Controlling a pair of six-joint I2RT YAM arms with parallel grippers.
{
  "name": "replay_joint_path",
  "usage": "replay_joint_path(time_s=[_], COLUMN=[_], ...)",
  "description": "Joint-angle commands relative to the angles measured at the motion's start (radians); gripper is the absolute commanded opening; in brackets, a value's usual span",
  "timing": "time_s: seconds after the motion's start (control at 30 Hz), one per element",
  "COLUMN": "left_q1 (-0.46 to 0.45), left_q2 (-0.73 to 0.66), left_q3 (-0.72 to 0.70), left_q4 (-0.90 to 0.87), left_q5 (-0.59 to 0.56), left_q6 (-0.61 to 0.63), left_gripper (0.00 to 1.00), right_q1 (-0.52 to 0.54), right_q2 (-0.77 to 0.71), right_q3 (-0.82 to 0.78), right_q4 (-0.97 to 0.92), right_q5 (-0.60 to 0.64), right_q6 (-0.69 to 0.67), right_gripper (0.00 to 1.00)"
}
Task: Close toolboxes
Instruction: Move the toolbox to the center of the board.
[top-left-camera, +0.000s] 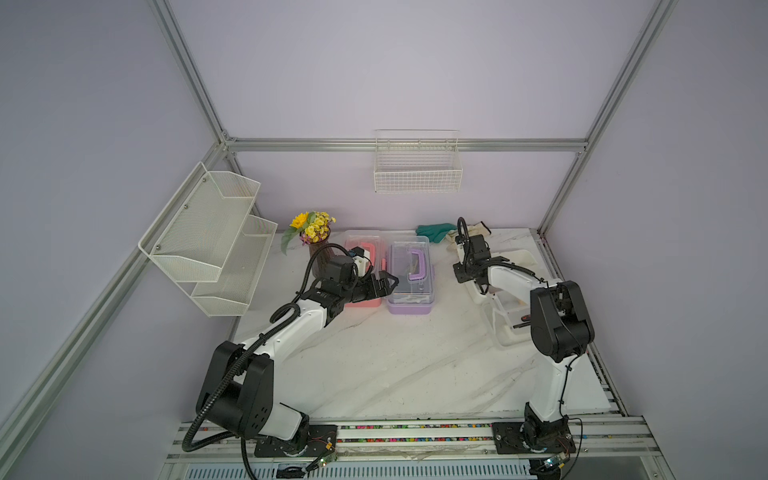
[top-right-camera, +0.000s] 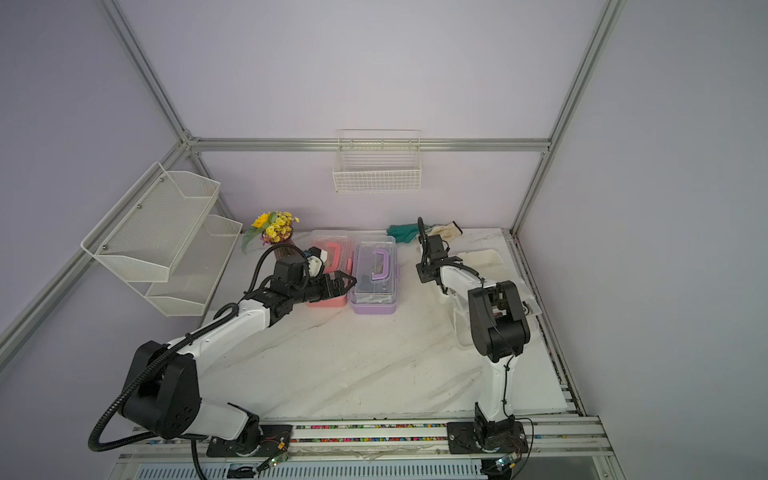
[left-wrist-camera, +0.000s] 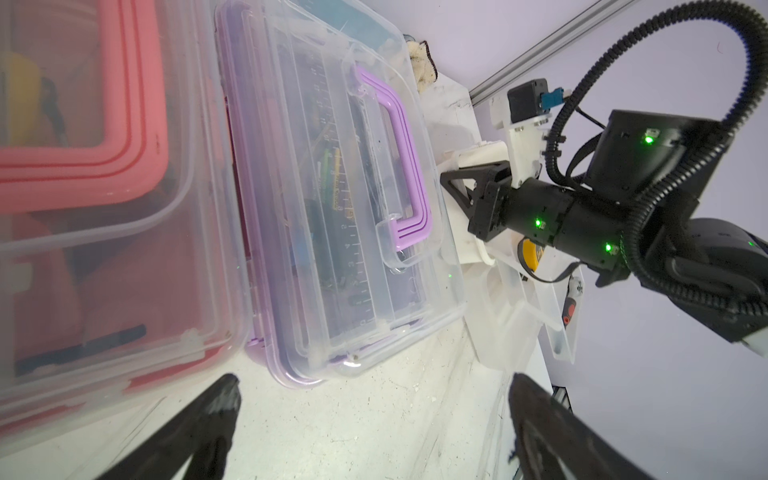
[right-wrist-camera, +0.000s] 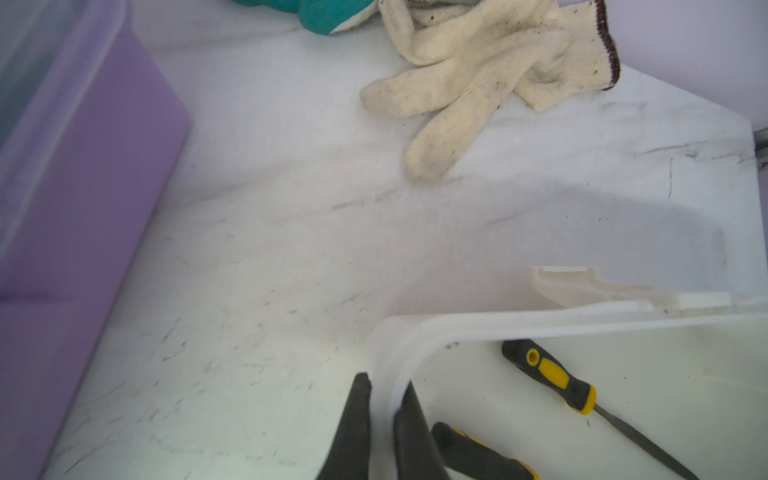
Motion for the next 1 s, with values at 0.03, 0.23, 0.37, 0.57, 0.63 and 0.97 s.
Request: replay_joint_path(time_s=[0.03, 0.23, 0.37, 0.57, 0.63, 0.97], left_q1=[-0.005, -0.021, -0.040, -0.122, -0.156, -0.231], left_q2=[-0.034, -0.079, -0.084, -0.081, -0.079, -0.007], left_q3=[-0.041, -0.067, -0.082, -0.097, -0.108, -0.186], left_q4=[0.043, 0.043, 0.045, 0.047, 0.063, 0.173], left_q5=[0.032, 0.019, 0.018, 0.006, -0.007, -0.012], left_q6=[-0.017, -0.019, -0.028, -0.061, -0.080, -0.159], left_gripper=[1.00, 1.00, 1.00, 1.00, 1.00, 1.00], right_q1=[0.096, 0.166, 0.201, 0.216, 0.221, 0.221], right_q2=[-0.151, -0.278, -0.340, -0.319, -0.303, -0.358], right_q3=[-0.081, -0.212, -0.303, -0.320, -0.308, -0.230], right_q4=[-0.008, -0.035, -0.001, 0.022, 0.022, 0.002], right_q5=[0.072, 0.012, -0.061, -0.094, -0.098, -0.062], right_q6=[0.096, 0.203, 0.265, 0.296, 0.297, 0.344], right_gripper=[0.01, 0.03, 0.11, 0.19, 0.23, 0.38])
